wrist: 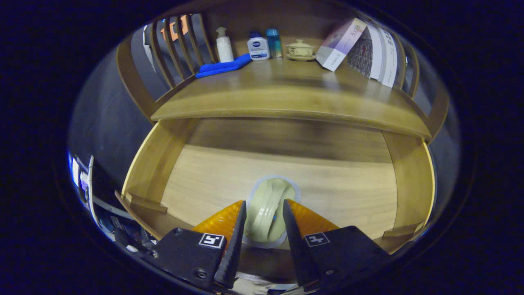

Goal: Pull open the drawer, take out the items inside it, and place them on the countertop above the cabinet.

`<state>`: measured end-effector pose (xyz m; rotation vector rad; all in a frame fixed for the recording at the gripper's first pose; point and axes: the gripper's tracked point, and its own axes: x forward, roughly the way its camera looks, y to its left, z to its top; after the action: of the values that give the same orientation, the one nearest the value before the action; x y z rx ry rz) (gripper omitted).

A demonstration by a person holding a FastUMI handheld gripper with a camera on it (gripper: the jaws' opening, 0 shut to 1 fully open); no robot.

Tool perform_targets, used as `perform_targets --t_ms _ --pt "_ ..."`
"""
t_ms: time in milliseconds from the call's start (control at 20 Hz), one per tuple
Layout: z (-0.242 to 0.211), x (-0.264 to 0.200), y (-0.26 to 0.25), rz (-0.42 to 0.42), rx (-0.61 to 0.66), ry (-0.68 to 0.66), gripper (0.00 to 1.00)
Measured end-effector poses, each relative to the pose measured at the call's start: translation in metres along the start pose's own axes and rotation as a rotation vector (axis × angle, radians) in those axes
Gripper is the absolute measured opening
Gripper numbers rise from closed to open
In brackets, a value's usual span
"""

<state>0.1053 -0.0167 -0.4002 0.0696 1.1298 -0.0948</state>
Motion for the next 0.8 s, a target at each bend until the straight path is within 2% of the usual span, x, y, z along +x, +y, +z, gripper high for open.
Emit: perform_targets --t_ms 50,150,400,450,600,800 --pt "0.000 0.004 -0.006 -0.021 0.008 0.004 0.57" --pt "-0.003 0.010 -0.005 -0.010 0.034 0.020 0.53" --pt "0.001 0.011 -0.002 0.020 0.087 0.022 0.24" --pt "0.002 0.009 -0.002 0.018 0.094 0.016 0.21" --pt "0.009 -0.005 -0.006 -0.003 0.092 -0.021 0.20" --pt "0.029 -0.038 0.001 0.013 0.072 -0.081 0.19"
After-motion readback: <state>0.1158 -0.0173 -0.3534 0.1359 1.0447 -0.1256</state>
